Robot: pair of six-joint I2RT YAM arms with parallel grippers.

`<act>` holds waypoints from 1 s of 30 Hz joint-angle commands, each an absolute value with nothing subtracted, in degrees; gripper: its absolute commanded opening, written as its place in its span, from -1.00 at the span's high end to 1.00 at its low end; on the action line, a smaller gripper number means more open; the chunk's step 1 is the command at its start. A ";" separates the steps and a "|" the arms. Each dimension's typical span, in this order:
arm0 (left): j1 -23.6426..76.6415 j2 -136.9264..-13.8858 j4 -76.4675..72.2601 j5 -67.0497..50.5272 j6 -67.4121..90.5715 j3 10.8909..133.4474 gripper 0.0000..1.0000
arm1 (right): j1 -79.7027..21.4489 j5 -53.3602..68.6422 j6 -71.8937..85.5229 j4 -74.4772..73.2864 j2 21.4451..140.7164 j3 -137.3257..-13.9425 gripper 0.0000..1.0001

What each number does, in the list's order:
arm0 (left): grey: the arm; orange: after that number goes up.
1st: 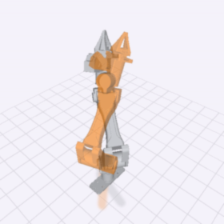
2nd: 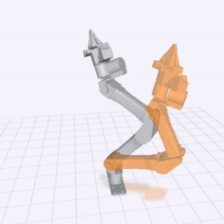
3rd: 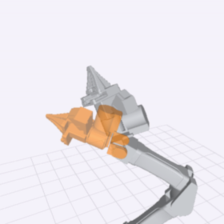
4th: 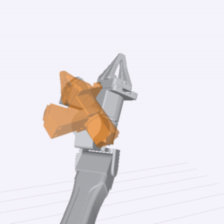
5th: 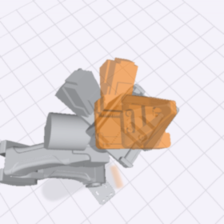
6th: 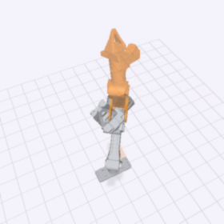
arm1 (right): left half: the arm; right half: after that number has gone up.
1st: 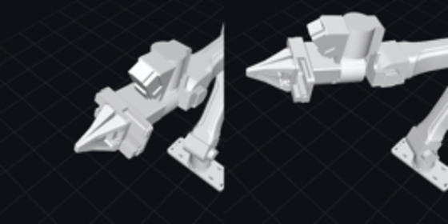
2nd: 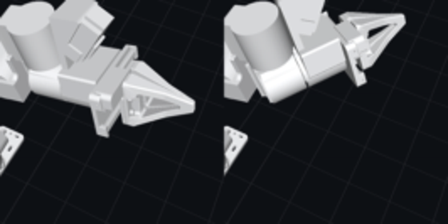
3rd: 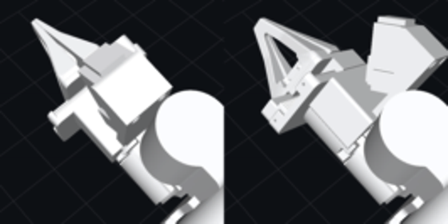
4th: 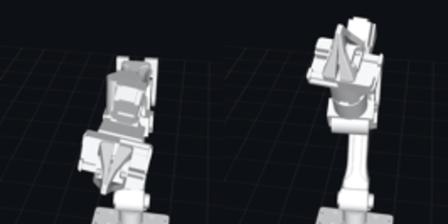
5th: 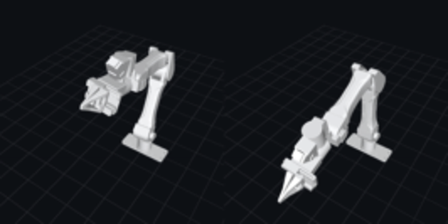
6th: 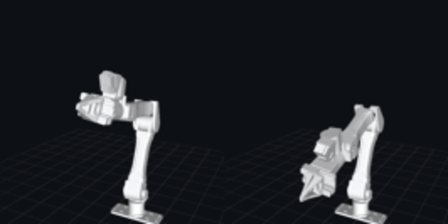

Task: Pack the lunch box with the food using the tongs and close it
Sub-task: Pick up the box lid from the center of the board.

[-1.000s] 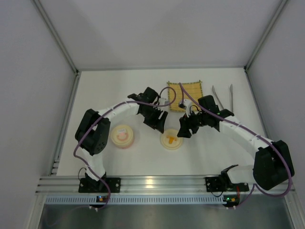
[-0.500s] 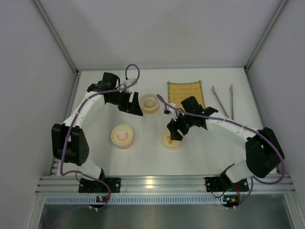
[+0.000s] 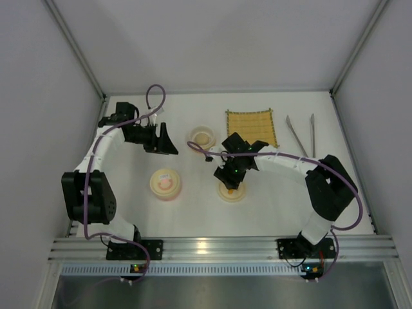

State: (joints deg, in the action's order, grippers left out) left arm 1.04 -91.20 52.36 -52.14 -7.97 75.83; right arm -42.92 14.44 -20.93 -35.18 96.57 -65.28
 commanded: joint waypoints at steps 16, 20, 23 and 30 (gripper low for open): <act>-2.37 -87.80 52.38 -56.78 -9.85 74.53 -0.50 | -44.12 13.01 -22.85 -34.10 98.00 -64.60 0.41; -2.46 -88.06 51.68 -56.51 -9.32 74.18 -0.50 | -44.21 13.80 -23.03 -34.98 98.09 -64.86 0.67; -2.55 -88.15 51.42 -56.60 -8.97 74.09 -0.49 | -44.47 14.24 -22.85 -35.59 97.91 -65.21 0.87; -4.39 -87.63 49.57 -57.74 -7.47 72.43 -0.49 | -43.95 9.59 -21.36 -36.91 96.07 -75.92 1.00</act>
